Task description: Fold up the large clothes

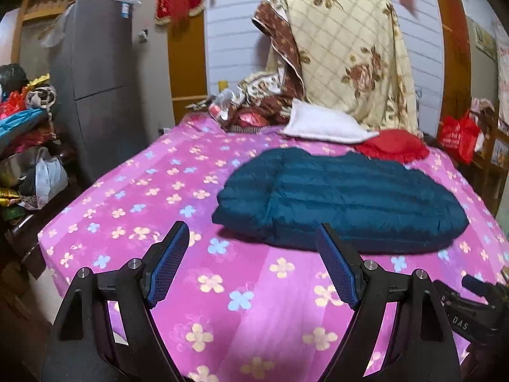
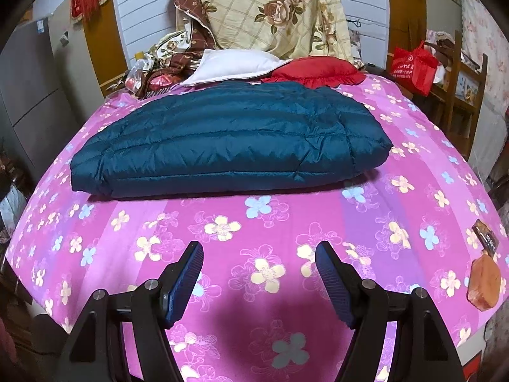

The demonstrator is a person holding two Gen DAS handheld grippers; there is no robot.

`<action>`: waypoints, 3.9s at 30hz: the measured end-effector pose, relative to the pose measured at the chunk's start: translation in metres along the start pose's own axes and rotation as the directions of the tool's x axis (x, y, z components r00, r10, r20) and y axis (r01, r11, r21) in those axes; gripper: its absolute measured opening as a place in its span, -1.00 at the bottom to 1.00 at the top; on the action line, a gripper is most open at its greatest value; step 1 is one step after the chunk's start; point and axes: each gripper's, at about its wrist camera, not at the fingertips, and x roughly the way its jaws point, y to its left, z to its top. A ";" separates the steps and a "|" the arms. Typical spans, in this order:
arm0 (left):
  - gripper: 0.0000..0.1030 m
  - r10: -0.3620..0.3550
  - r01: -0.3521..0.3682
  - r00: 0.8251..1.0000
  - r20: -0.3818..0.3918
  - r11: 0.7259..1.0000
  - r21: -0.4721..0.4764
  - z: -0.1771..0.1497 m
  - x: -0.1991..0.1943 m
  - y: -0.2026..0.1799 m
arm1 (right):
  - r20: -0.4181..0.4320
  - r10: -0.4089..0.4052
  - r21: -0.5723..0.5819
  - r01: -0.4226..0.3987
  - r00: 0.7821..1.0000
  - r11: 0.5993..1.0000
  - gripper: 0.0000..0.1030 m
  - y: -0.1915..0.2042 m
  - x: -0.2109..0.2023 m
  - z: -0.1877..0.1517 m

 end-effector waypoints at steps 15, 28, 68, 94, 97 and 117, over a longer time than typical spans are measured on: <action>0.59 -0.086 0.101 0.983 -0.163 0.991 0.083 -0.019 0.024 -0.034 | -0.045 -0.054 -0.038 0.052 0.998 0.998 0.37 0.003 0.017 -0.008; 0.59 -0.100 0.122 0.970 -0.222 0.989 0.086 -0.027 0.034 -0.038 | -0.072 -0.072 -0.043 0.069 0.995 0.997 0.37 0.002 0.023 -0.012; 0.59 -0.148 0.184 0.933 -0.328 0.979 0.082 -0.047 0.050 -0.049 | -0.091 -0.133 -0.077 0.126 0.987 0.989 0.37 0.003 0.030 -0.016; 0.59 -0.138 0.182 0.915 -0.380 0.980 0.082 -0.057 0.064 -0.055 | -0.101 -0.199 -0.111 0.187 0.975 0.976 0.37 0.003 0.032 -0.019; 0.59 -0.139 0.185 0.913 -0.383 0.979 0.086 -0.058 0.065 -0.056 | -0.099 -0.199 -0.103 0.189 0.975 0.977 0.37 0.001 0.032 -0.019; 0.59 -0.137 0.188 0.908 -0.395 0.978 0.094 -0.062 0.067 -0.060 | -0.056 -0.191 -0.047 0.189 0.980 0.981 0.37 -0.008 0.025 -0.015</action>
